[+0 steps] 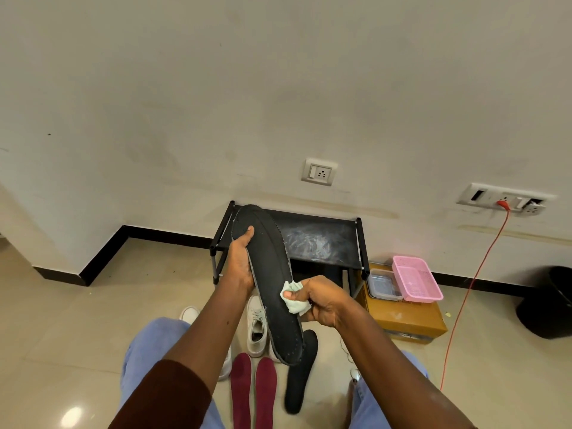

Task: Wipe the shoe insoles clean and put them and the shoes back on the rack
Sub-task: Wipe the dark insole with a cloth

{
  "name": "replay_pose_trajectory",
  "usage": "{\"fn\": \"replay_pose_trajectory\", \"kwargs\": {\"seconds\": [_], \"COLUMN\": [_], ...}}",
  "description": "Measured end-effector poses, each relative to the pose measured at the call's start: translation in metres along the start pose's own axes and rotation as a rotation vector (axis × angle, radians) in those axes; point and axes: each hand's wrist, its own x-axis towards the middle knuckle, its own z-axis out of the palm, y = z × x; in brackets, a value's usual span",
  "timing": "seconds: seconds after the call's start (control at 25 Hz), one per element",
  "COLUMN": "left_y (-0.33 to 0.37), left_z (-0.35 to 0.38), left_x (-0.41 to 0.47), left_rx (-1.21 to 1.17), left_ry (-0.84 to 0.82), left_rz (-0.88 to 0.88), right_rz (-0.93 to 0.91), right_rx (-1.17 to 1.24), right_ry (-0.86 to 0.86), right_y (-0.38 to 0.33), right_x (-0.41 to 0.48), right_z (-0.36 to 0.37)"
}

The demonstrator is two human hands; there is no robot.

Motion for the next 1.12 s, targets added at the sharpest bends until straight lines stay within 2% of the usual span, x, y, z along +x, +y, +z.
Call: {"fn": "replay_pose_trajectory", "kwargs": {"seconds": [0.16,0.24,0.28,0.36,0.4,0.44,0.48,0.52,0.56,0.64,0.72,0.8,0.96,1.04,1.12], "left_y": [-0.018,-0.026,-0.027,-0.021,-0.017,-0.016,-0.018,-0.021,-0.023,-0.026,-0.025,-0.026,-0.024,-0.019,-0.015], "left_z": [-0.01,-0.011,-0.013,-0.011,-0.01,-0.01,-0.01,-0.011,-0.009,-0.005,-0.006,-0.01,-0.023,-0.021,-0.01], "left_x": [-0.002,-0.003,-0.002,-0.007,-0.009,-0.009,-0.005,0.001,0.004,0.009,0.013,0.02,0.036,0.038,0.031], "left_rx": [-0.089,-0.183,-0.221,-0.258,-0.3,-0.3,-0.302,-0.288,-0.302,-0.353,-0.389,-0.409,-0.501,-0.501,-0.364], "left_ry": [-0.224,-0.27,-0.292,-0.315,-0.363,-0.334,-0.298,-0.23,-0.23,-0.31,-0.422,-0.467,-0.546,-0.514,-0.424], "left_rz": [-0.123,-0.132,-0.105,-0.078,-0.077,-0.074,-0.055,-0.037,-0.033,-0.07,-0.099,-0.1,-0.093,-0.112,-0.142], "right_rz": [-0.027,-0.017,-0.044,-0.226,-0.378,-0.554,-0.704,-0.815,-0.899,-1.0,-0.974,-0.957,-1.182,-1.279,-1.298], "right_rx": [0.184,0.169,0.095,-0.191,-0.342,-0.425,-0.47,-0.557,-0.666,-0.942,-1.077,-1.153,-1.18,-1.231,-1.197], "right_ry": [0.087,0.102,0.163,0.415,0.587,0.711,0.742,0.717,0.667,0.585,0.538,0.497,0.452,0.49,0.57], "right_y": [0.001,-0.001,-0.002,-0.005,-0.007,-0.01,-0.014,-0.016,-0.016,-0.004,0.005,0.01,0.032,0.043,0.035], "right_x": [0.007,0.008,0.008,0.01,0.009,0.006,0.001,-0.001,-0.003,0.001,-0.004,-0.01,-0.018,-0.011,-0.002], "right_z": [0.01,0.014,0.015,0.01,0.008,0.008,0.011,0.017,0.024,0.037,0.042,0.041,0.044,0.045,0.045]}}
